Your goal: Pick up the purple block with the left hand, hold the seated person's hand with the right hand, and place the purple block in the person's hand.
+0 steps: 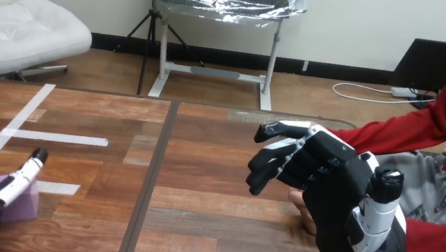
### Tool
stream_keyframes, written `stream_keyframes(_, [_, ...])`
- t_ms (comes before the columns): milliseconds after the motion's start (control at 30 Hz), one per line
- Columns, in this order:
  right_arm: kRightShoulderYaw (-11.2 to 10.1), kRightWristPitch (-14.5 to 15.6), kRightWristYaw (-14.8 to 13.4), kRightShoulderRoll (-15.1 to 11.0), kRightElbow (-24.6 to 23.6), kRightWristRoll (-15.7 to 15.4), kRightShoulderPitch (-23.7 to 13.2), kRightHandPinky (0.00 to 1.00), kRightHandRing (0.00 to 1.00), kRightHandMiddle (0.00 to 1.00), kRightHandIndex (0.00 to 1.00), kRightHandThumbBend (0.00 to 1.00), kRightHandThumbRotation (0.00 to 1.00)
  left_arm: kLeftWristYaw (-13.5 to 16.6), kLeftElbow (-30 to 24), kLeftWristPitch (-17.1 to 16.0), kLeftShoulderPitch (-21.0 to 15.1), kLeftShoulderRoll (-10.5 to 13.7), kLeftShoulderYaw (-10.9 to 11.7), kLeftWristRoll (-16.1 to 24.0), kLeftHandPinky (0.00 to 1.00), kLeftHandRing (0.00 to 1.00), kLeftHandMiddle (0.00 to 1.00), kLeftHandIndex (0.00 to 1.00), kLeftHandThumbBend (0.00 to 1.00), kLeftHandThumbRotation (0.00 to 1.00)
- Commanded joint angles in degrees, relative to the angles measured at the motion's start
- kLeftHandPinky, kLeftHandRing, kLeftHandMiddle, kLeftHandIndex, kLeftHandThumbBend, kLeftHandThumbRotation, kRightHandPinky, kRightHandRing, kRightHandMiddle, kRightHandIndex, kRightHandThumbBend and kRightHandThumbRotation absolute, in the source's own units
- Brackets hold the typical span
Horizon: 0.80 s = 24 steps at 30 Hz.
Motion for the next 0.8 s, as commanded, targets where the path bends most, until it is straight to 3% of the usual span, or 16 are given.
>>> stream_keyframes(0, [-0.8,-0.5,0.0,0.1,-1.8,0.8,-3.1,0.39,0.48,0.54,0.63,0.93,1.00,-2.4,-1.1,1.5,-4.3,-2.1,-1.6,-0.9,0.90,0.99,1.00,0.99,0.59,0.61])
stream_keyframes(767, [-0.6,-0.4,-0.1,0.1,-2.0,0.7,-3.0,0.38,0.47,0.53,0.63,0.92,1.00,-3.6,-1.2,2.4,-5.4,-3.4,-1.9,-1.4,0.87,0.95,0.97,0.97,0.64,0.63])
